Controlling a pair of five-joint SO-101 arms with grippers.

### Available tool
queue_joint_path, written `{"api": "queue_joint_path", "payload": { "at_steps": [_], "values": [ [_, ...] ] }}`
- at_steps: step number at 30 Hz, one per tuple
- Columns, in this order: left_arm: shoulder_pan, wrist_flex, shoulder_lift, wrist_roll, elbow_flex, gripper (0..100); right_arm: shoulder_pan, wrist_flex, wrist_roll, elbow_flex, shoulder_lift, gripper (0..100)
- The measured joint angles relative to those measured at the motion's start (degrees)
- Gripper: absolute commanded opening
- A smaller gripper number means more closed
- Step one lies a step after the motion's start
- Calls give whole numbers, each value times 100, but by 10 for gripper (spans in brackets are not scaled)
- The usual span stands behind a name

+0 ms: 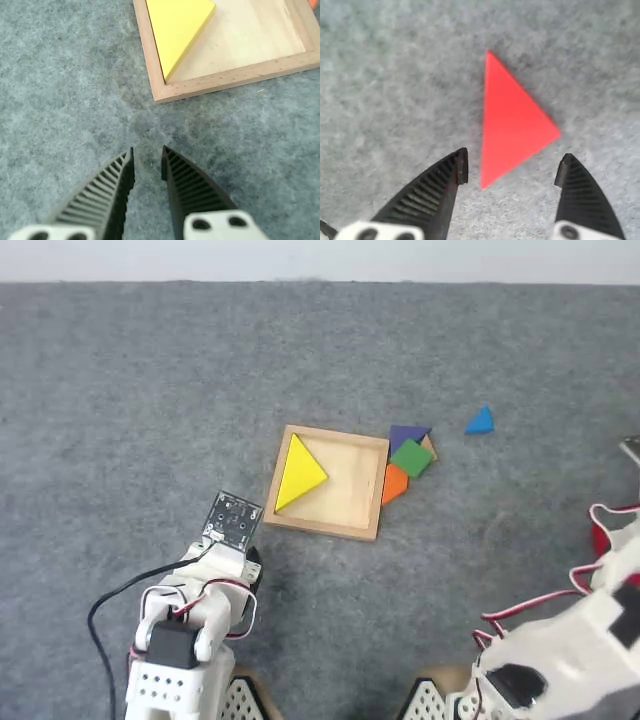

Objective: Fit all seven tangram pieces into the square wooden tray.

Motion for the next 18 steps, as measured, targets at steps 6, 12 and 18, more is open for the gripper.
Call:
{"api": "queue_joint_path", "payload": {
  "at_steps": [6,12,18],
  "values": [
    [0,0,0,0,0,88,0,-536,0,624,-114,348],
    [0,0,0,0,0,88,0,-1266,0,914,-114,335],
    [0,0,0,0,0,88,0,-1705,0,914,202,335]
  ]
}}
